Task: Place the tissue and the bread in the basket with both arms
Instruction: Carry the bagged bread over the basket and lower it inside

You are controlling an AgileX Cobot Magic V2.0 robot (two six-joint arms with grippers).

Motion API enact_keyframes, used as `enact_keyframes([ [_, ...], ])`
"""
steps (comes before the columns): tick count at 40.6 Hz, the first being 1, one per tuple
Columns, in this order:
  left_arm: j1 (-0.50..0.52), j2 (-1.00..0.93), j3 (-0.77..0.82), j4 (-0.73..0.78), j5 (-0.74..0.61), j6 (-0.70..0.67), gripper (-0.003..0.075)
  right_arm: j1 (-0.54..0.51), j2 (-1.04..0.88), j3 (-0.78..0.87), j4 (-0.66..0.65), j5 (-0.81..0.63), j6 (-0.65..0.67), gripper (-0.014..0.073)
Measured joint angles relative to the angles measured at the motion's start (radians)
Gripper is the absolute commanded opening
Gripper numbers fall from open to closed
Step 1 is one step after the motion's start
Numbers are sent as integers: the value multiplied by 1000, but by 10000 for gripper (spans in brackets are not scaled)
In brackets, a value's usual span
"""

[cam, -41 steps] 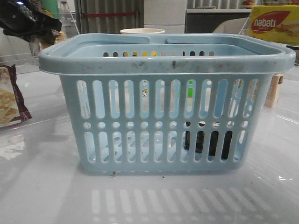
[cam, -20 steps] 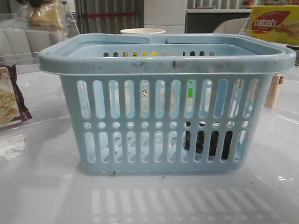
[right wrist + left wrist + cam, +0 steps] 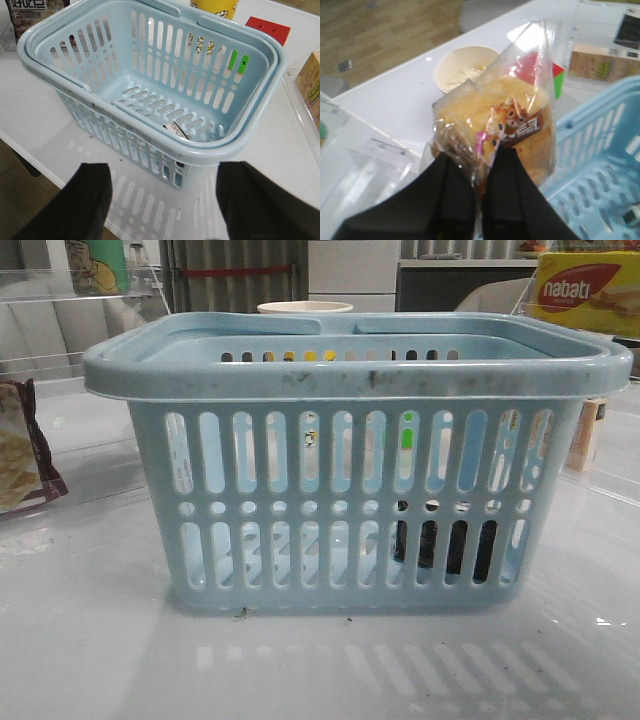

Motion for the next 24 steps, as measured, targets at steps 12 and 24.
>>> enact_keyframes([
  [12, -165, 63, 137, -2, 11, 4, 91, 0, 0, 0, 0, 0, 0, 551],
  [24, -196, 193, 150, -38, 2, 5, 375, 0, 0, 0, 0, 0, 0, 551],
])
